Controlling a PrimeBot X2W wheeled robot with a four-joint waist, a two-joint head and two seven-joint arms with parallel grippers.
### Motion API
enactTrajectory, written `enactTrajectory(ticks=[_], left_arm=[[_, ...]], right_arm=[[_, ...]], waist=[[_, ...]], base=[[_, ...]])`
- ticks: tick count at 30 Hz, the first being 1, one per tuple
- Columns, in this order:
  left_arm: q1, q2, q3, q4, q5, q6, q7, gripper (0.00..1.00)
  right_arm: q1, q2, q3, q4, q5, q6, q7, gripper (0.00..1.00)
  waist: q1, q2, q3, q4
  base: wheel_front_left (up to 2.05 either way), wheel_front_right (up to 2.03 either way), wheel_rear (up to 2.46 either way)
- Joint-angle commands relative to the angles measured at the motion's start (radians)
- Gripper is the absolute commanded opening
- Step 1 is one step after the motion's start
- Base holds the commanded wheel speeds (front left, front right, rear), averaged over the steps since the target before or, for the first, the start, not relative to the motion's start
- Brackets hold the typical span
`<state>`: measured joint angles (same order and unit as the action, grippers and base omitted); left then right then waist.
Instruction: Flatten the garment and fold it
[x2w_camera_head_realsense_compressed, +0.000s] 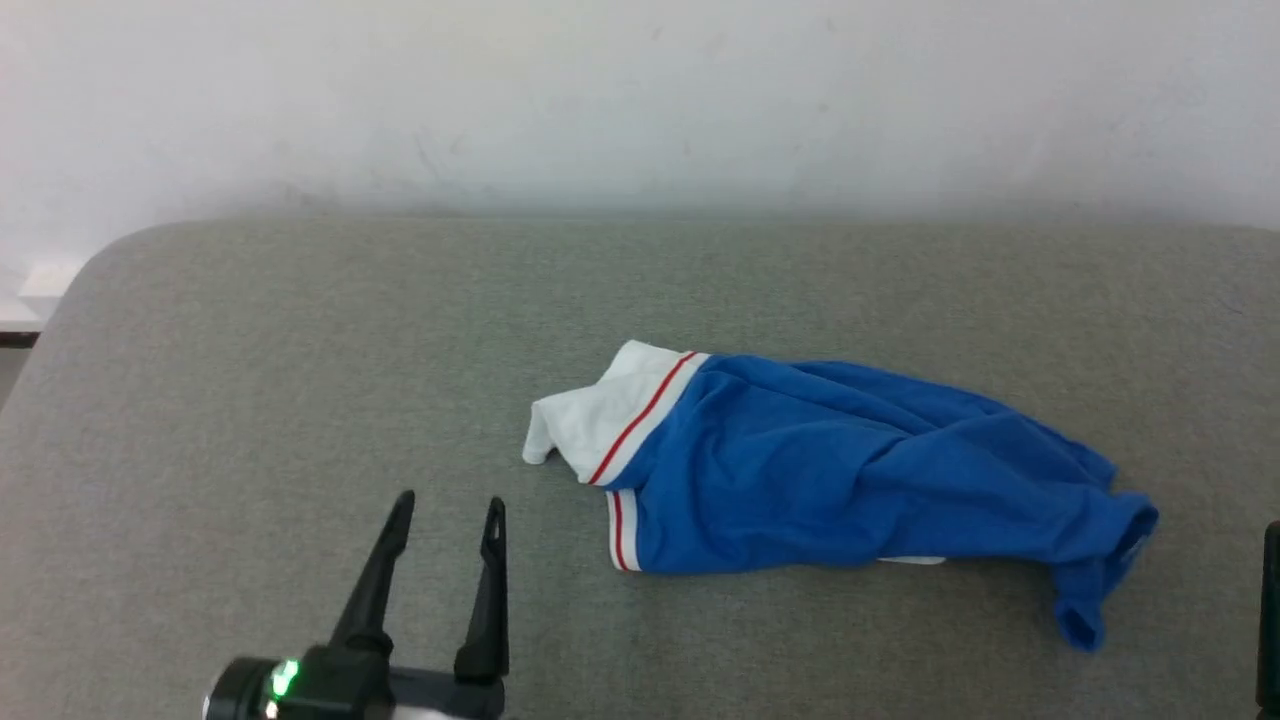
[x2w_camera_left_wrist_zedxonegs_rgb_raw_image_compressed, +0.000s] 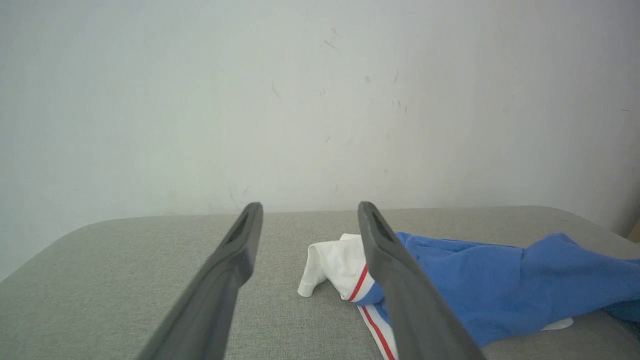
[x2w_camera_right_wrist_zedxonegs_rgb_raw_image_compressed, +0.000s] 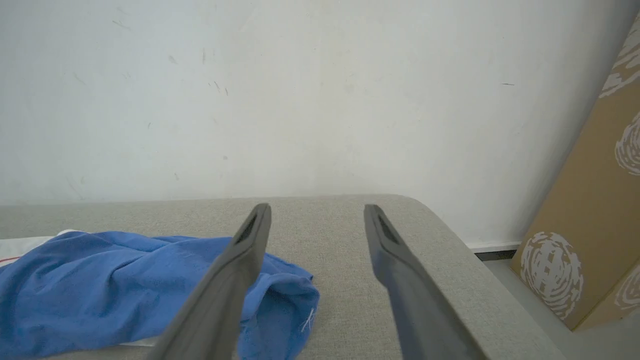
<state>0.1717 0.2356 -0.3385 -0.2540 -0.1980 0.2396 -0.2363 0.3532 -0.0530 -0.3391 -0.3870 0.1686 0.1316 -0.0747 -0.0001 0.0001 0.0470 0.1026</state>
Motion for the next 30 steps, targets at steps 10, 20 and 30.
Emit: enactTrajectory(ticks=[10, 20, 30], left_arm=[[-0.487, 0.098, -0.001, 0.089, -0.058, -0.194, 0.359, 1.00], [-0.830, 0.166, -0.081, 0.368, -0.274, -0.359, 0.867, 1.00], [-0.843, 0.263, -0.131, 0.407, -0.358, -0.363, 1.133, 1.00]], right_arm=[[-0.082, 0.003, 0.038, 0.006, 0.003, -0.001, -0.007, 1.00], [-0.133, 0.003, 0.069, 0.045, 0.010, -0.001, -0.024, 1.00], [-0.169, 0.003, 0.086, 0.058, 0.017, -0.001, -0.035, 1.00]], waist=[[0.0001, -0.0001, 0.140, -0.075], [0.0001, -0.0001, 0.245, -0.161], [0.0001, -0.0001, 0.317, -0.198]], base=[[0.00, 0.00, 0.00], [0.00, 0.00, 0.00], [0.00, 0.00, 0.00]])
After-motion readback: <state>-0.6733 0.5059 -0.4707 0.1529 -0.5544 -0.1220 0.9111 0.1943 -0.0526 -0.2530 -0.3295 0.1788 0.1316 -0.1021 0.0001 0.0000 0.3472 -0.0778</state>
